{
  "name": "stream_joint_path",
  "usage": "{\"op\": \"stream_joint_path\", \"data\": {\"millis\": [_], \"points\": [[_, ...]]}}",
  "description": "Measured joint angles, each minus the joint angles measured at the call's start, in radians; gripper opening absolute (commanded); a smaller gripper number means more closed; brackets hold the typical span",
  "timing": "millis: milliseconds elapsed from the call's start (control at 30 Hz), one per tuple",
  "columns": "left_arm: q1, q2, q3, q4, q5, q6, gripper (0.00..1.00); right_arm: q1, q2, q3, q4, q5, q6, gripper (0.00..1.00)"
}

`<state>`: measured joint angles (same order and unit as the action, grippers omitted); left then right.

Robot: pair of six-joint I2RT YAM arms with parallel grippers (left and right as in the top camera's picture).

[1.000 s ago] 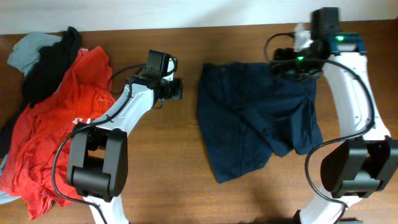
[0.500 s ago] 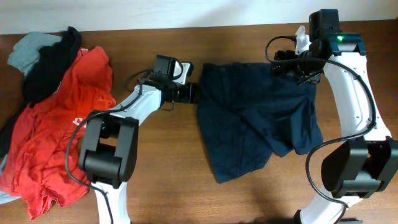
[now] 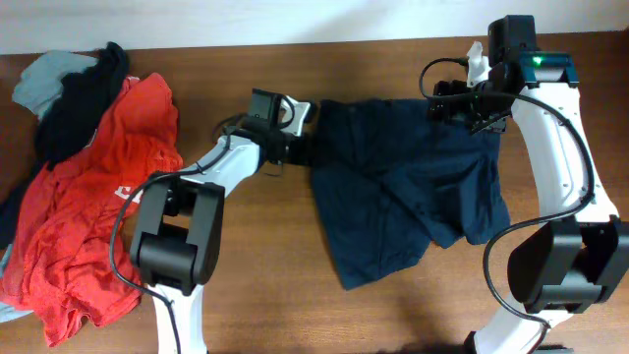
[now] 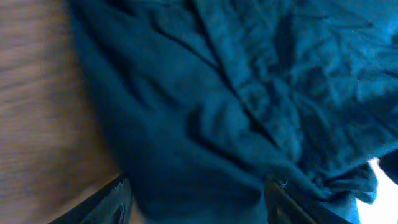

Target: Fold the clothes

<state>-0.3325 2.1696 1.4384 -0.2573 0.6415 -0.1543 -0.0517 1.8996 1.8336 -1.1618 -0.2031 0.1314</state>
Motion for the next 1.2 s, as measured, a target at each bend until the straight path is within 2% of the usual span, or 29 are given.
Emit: {"op": "stream_joint_path", "data": {"millis": [100,167,333,433,467,733,900,1067,1200], "points": [[-0.026,0.0,0.0,0.0,0.007,-0.002,0.66,0.0,0.0,0.0,-0.004,0.0,0.0,0.89],[-0.043,0.0,0.0,0.0,0.006,-0.011,0.6,0.0,0.0,0.0,-0.01,0.0,0.0,0.89],[-0.058,0.0,0.0,-0.001,-0.024,-0.056,0.3,0.0,0.0,0.0,-0.018,0.0,0.0,0.88],[-0.058,0.0,0.0,-0.005,-0.054,-0.087,0.04,0.0,0.0,0.0,-0.027,0.0,0.0,0.89],[-0.058,0.0,0.0,-0.008,-0.065,-0.097,0.01,0.0,0.0,0.0,-0.031,0.0,-0.001,0.88],[-0.047,0.0,0.001,-0.061,-0.14,-0.158,0.01,0.0,0.0,0.0,-0.043,0.0,0.0,0.88],[-0.011,-0.039,0.015,-0.174,-0.207,-0.164,0.01,0.0,0.0,0.0,-0.05,0.0,0.0,0.88],[0.008,-0.195,0.054,-0.278,-0.309,-0.136,0.01,0.0,0.0,0.0,-0.06,-0.01,0.0,0.87],[0.006,-0.349,0.098,-0.298,-0.352,-0.114,0.01,0.0,0.0,0.0,-0.061,-0.038,0.0,0.85]]}}
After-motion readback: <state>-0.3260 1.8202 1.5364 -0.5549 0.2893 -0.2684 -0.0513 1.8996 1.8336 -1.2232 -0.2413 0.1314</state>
